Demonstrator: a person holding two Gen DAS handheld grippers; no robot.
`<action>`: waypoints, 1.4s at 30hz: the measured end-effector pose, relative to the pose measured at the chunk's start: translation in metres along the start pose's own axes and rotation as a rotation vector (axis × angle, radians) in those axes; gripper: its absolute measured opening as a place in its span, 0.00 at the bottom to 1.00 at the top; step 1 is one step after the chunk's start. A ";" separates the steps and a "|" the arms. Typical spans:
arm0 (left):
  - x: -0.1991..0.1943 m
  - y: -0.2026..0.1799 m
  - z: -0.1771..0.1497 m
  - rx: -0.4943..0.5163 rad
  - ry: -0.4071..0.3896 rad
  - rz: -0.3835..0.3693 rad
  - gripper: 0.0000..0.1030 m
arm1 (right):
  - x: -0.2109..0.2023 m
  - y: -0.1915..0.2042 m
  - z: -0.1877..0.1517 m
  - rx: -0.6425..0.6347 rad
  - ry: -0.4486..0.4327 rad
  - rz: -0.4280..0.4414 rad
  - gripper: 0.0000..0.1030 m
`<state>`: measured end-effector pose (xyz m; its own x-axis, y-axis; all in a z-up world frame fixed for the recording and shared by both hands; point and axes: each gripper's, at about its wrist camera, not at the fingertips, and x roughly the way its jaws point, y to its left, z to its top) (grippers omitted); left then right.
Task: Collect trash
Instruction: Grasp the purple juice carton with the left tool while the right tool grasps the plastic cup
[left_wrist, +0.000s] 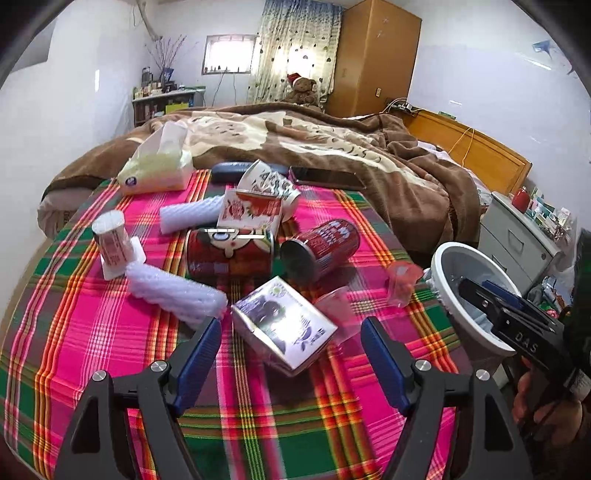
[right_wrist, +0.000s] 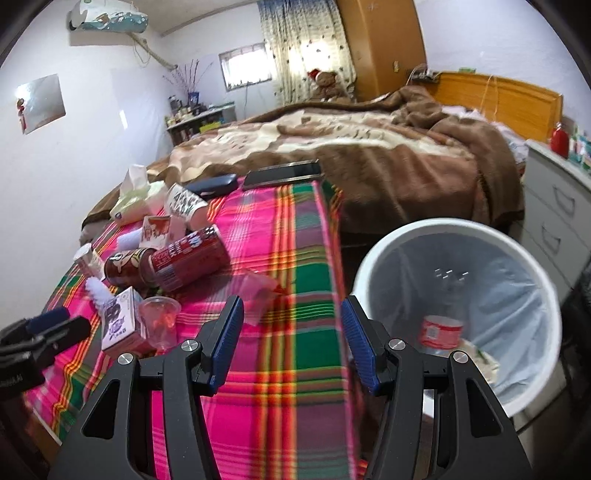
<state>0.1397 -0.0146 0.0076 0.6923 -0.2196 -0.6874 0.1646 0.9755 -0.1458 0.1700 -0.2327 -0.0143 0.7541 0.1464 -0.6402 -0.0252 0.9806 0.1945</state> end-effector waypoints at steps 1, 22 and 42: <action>0.003 0.002 -0.001 -0.004 0.008 -0.004 0.75 | 0.003 0.002 0.000 -0.001 0.007 0.005 0.55; 0.055 0.004 0.002 -0.064 0.111 -0.007 0.75 | 0.052 0.018 0.008 0.000 0.165 0.074 0.48; 0.065 0.032 0.006 -0.100 0.122 0.068 0.75 | 0.060 0.023 0.011 -0.049 0.182 0.072 0.33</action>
<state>0.1940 0.0023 -0.0375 0.6079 -0.1561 -0.7785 0.0459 0.9857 -0.1618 0.2216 -0.2024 -0.0398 0.6184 0.2335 -0.7504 -0.1104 0.9712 0.2112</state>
